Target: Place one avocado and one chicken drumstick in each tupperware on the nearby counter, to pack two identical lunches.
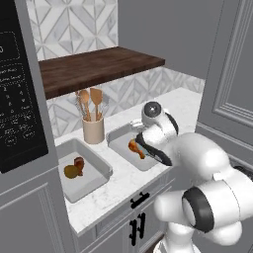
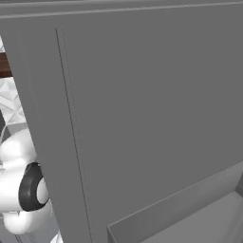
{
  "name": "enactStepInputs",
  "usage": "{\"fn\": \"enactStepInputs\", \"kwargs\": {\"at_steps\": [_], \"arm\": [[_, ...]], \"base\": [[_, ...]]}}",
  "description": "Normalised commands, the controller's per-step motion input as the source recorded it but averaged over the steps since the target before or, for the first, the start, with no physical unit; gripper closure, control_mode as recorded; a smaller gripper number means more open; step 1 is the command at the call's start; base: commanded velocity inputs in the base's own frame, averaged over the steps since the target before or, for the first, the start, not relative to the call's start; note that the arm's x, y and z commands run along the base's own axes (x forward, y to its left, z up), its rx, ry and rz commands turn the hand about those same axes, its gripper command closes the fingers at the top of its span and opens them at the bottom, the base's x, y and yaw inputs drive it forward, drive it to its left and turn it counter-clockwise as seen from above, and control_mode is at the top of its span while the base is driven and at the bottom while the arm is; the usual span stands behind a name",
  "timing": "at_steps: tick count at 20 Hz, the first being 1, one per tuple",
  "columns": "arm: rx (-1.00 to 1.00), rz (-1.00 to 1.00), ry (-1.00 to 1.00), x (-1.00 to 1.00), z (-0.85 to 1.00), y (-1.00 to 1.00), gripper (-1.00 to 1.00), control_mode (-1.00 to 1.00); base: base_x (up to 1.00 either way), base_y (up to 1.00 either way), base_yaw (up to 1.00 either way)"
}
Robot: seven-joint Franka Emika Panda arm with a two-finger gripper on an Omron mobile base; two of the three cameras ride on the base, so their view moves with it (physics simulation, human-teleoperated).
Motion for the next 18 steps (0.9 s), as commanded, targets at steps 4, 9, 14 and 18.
{"fn": "enactStepInputs", "kwargs": {"at_steps": [4, 9, 14, 18], "arm": [[-0.16, 0.0, -0.83, -1.0, 0.96, 0.28, -1.0, -1.0], [-0.18, 0.0, -0.81, -1.0, 0.96, 0.3, -1.0, -1.0], [-0.18, 0.0, -0.64, -0.99, 1.0, 0.42, -1.0, -1.0], [-0.03, 0.0, -0.59, -1.0, 0.91, 0.0, -1.0, -1.0]], "base": [[0.0, 0.0, 0.0], [0.0, 0.0, 0.0], [0.0, 0.0, 0.0], [0.0, 0.0, 0.0]]}}
